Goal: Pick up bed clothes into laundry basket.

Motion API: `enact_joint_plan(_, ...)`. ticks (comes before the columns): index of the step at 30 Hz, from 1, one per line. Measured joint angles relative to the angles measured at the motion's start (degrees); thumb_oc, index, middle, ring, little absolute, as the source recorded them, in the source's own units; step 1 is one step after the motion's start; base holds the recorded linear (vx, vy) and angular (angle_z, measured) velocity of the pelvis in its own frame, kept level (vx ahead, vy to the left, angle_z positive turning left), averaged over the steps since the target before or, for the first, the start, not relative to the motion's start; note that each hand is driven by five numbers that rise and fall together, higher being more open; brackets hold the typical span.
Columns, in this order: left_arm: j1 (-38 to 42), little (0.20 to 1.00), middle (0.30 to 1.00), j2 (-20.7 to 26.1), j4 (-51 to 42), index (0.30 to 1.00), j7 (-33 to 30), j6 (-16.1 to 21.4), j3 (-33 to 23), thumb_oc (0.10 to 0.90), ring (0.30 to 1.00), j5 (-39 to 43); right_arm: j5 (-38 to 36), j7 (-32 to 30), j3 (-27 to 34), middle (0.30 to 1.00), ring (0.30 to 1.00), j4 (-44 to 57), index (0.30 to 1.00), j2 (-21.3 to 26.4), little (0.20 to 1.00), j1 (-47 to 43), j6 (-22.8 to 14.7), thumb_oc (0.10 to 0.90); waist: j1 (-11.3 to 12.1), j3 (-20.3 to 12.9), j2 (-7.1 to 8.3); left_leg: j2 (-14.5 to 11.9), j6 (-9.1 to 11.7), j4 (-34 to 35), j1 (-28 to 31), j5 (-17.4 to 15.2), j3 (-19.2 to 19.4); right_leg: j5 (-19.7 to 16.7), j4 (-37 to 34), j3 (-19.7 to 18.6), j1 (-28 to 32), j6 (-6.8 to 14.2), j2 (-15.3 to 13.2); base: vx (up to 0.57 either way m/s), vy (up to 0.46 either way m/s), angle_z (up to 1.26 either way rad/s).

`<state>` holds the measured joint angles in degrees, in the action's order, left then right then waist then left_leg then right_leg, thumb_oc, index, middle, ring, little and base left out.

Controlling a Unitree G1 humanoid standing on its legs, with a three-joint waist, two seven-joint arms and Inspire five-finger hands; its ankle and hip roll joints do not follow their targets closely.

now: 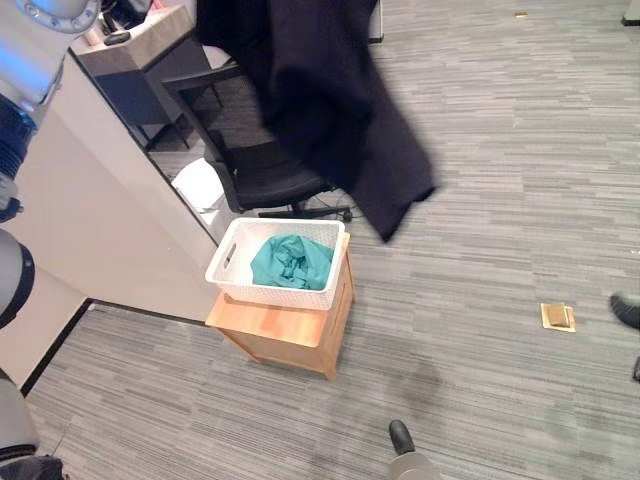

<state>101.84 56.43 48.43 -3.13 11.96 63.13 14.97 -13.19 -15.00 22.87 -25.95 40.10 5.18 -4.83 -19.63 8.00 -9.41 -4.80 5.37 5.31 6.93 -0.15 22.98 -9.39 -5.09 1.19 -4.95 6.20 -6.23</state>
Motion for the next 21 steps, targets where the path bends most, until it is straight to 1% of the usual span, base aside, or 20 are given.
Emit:
enact_joint_plan(1,0.3,0.300,0.300,0.2,-0.1,0.300,0.1,-0.2,2.0,0.400,0.300,-2.4,-1.0,0.1,0.0,0.900,0.900,0.0,0.900,-3.3,0.900,1.6,-0.1,0.800,0.2,0.3,0.41,0.2,0.0,0.0,-0.1,0.0,0.1,0.0,0.0,0.0,-0.1,0.0,0.1,0.00,0.006,0.05)
enact_joint_plan(2,0.3,0.300,0.300,0.2,-0.2,0.300,0.2,-0.3,3.3,0.400,0.300,-3.9,-1.5,0.8,-0.9,0.900,0.900,-0.4,0.900,-5.3,0.900,2.6,0.3,0.800,0.1,0.5,0.56,0.0,0.0,0.0,-0.2,0.0,0.1,0.1,0.0,-0.1,-0.3,0.1,0.0,0.01,0.018,-0.05)
enact_joint_plan(3,0.3,0.300,0.300,-0.4,-0.3,0.300,0.4,-0.5,6.5,0.400,0.300,-5.7,-2.4,1.2,-2.2,0.900,0.900,-0.9,0.900,-8.9,0.900,4.4,0.0,0.800,0.0,0.7,0.72,0.2,0.0,-0.2,-0.4,0.1,0.2,-0.2,0.0,-0.1,-0.6,-0.3,-0.2,-0.01,0.005,-0.04)
enact_joint_plan(4,0.3,0.300,0.300,-0.5,-0.7,0.300,0.7,-0.8,7.7,0.400,0.300,-6.5,-3.0,1.3,-2.7,0.900,0.900,-1.7,0.900,-11.3,0.900,4.8,-0.3,0.800,-0.1,0.9,0.95,0.2,0.0,-0.2,-0.5,0.1,0.2,-0.2,0.0,-0.1,-0.7,-0.3,-0.3,0.00,0.000,0.00)
enact_joint_plan(5,0.3,0.300,0.300,-0.5,-1.6,0.300,1.1,-0.8,8.8,0.400,0.300,-6.9,-3.5,1.7,-4.1,0.900,0.900,-4.1,0.900,-13.3,0.900,5.0,-0.6,0.800,-0.1,1.0,1.13,0.4,0.0,-0.2,-0.8,0.1,0.3,-0.2,0.0,-0.1,-0.9,-0.3,-0.3,0.00,0.000,0.00)
enact_joint_plan(6,0.3,0.300,0.300,-1.0,-2.5,0.300,1.5,-0.3,9.5,0.400,0.300,-7.7,-4.0,2.5,-6.5,0.900,0.900,-8.7,0.900,-14.8,0.900,4.7,-0.7,0.800,0.1,1.1,1.26,0.5,0.0,-0.3,-1.2,0.1,0.4,-0.2,0.0,0.0,-1.2,-0.3,-0.4,0.00,-0.011,0.04)
enact_joint_plan(7,0.4,0.300,0.300,-1.6,-2.5,0.300,1.5,0.1,10.2,0.400,0.300,-8.3,-4.2,3.2,-8.3,0.900,0.900,-13.7,0.900,-15.6,0.900,3.9,-1.1,0.800,0.3,1.1,1.23,0.5,0.1,-0.3,-1.5,0.3,0.5,-0.2,0.0,0.0,-1.5,-0.2,-0.7,0.04,0.008,0.04)
enact_joint_plan(8,0.4,0.300,0.300,-1.8,-2.7,0.300,1.7,0.3,10.2,0.400,0.300,-8.4,-4.9,3.8,-9.4,0.900,0.900,-17.1,0.900,-16.1,0.900,3.2,-0.5,0.800,0.3,1.2,1.26,0.7,0.1,-0.3,-1.7,0.4,0.7,-0.2,0.0,0.0,-1.6,-0.2,-0.9,0.00,0.000,0.00)
enact_joint_plan(9,0.4,0.300,0.300,-1.8,-3.0,0.300,1.7,0.3,10.5,0.400,0.300,-8.4,-5.2,4.2,-9.7,0.900,0.900,-18.1,0.900,-16.5,0.900,3.1,0.8,0.800,0.3,1.2,1.20,0.9,0.2,-0.3,-1.7,0.4,1.1,-0.2,0.0,0.0,-1.7,-0.2,-1.0,0.00,0.000,0.00)
enact_joint_plan(10,0.6,0.300,0.300,-2.2,-2.8,0.300,1.8,0.3,11.3,0.400,0.300,-8.5,-5.6,4.8,-10.9,0.900,0.900,-23.4,0.900,-17.3,0.900,2.7,-0.6,0.800,0.4,1.3,1.05,0.9,0.2,-0.3,-1.6,0.4,1.2,-0.1,0.0,0.1,-1.6,-0.2,-1.1,0.02,0.008,-0.07)
enact_joint_plan(11,0.6,0.300,0.300,-2.7,-2.2,0.300,2.1,0.6,11.4,0.400,0.300,-8.8,-6.1,5.7,-13.5,0.900,0.900,-31.9,0.900,-17.6,0.900,0.6,0.5,0.800,0.4,1.3,1.05,1.0,0.2,-0.3,-1.4,0.4,1.7,0.0,0.0,0.1,-1.6,-0.1,-1.2,0.04,0.018,-0.04)
enact_joint_plan(12,0.6,0.300,0.300,-3.3,-1.5,0.300,2.1,0.6,11.4,0.400,0.300,-8.8,-6.2,6.2,-13.7,0.900,0.900,-36.2,0.900,-18.0,0.900,-0.2,0.0,0.800,0.4,1.3,1.05,1.1,0.2,-0.3,-1.3,0.4,1.7,0.1,0.0,0.2,-1.4,0.0,-1.2,0.04,0.016,-0.06)
enact_joint_plan(14,0.5,0.300,0.300,-3.5,-1.2,0.300,2.2,0.6,11.5,0.400,0.300,-9.1,-7.0,6.9,-14.2,0.900,0.900,-42.9,0.900,-18.5,0.900,-1.6,0.3,0.800,0.4,1.3,1.05,1.0,0.2,-0.3,-1.3,0.4,1.7,0.1,0.0,0.2,-1.4,0.0,-1.2,0.00,0.000,0.00)
enact_joint_plan(15,0.6,0.300,0.300,-4.3,0.3,0.300,2.2,0.8,11.4,0.400,0.300,-9.4,-8.2,8.5,-14.4,0.900,0.900,-48.1,0.900,-18.6,0.900,-2.2,2.1,0.800,0.6,1.3,1.05,1.1,0.2,-0.3,-1.2,0.4,1.7,0.2,0.0,0.2,-1.3,0.0,-1.2,0.00,0.000,0.00)
enact_joint_plan(18,0.5,0.300,0.300,-6.6,3.6,0.300,2.3,0.6,11.4,0.400,0.300,-9.5,-9.5,9.8,-14.3,0.900,0.900,-52.1,0.900,-18.7,0.900,-0.9,2.8,0.800,0.6,1.3,1.13,1.1,0.2,-0.3,-1.4,0.4,1.6,0.3,0.0,0.4,-1.3,0.1,-1.3,0.01,0.001,0.03)
enact_joint_plan(21,0.5,0.300,0.300,-6.8,4.6,0.300,2.4,0.8,11.4,0.400,0.300,-9.5,-9.7,10.8,-14.6,0.900,0.900,-52.5,0.900,-18.5,0.900,0.1,3.6,0.800,0.4,1.4,1.24,0.9,0.2,-0.3,-1.6,0.4,1.4,0.3,0.0,0.6,-1.5,0.2,-1.2,0.01,-0.005,0.03)
